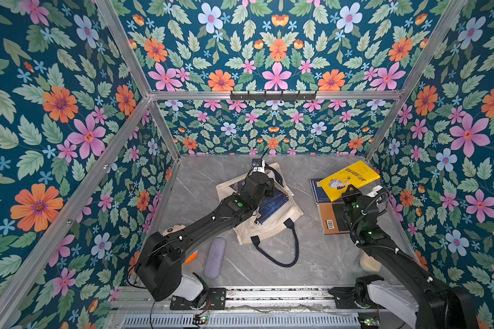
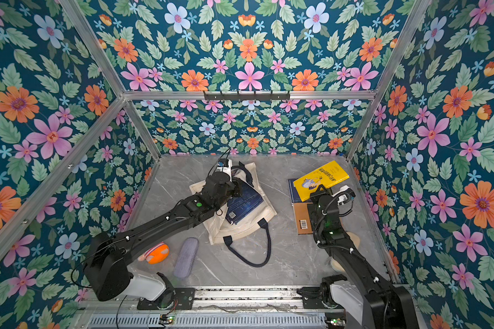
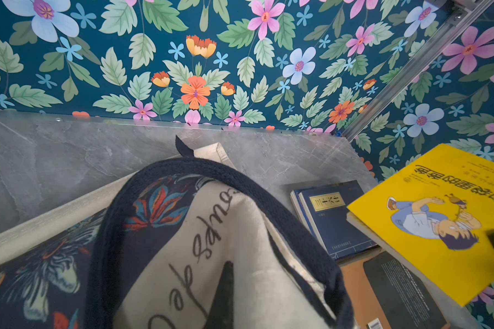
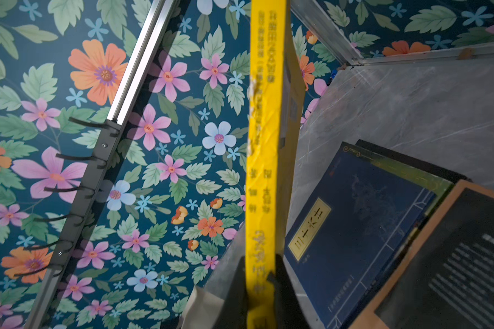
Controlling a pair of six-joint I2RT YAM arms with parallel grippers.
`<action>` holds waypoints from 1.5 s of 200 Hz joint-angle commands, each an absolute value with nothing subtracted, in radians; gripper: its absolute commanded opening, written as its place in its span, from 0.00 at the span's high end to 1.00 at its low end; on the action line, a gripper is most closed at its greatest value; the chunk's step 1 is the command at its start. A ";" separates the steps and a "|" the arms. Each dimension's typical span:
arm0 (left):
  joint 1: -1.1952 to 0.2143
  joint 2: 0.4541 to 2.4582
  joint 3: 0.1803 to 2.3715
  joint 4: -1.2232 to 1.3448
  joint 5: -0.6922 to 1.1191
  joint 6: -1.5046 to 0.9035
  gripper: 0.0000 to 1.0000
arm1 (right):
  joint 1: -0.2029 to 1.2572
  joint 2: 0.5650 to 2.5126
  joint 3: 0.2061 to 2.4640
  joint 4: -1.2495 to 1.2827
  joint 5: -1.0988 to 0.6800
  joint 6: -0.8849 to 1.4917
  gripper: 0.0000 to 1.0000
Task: Take out the books from the canvas bag
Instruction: Place the book on the book.
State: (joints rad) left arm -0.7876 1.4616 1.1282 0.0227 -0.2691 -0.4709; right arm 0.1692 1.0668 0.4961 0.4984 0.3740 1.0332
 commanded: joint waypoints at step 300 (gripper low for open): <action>-0.786 1.491 1.163 0.011 -0.243 -0.460 1.00 | 0.198 1.549 0.617 0.538 0.421 1.337 0.60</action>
State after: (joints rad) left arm -0.7879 1.4876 1.1530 -0.0002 -0.2516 -0.4675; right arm 0.1970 1.5734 0.6277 0.5865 0.4290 1.2930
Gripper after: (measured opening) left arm 0.049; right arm 0.376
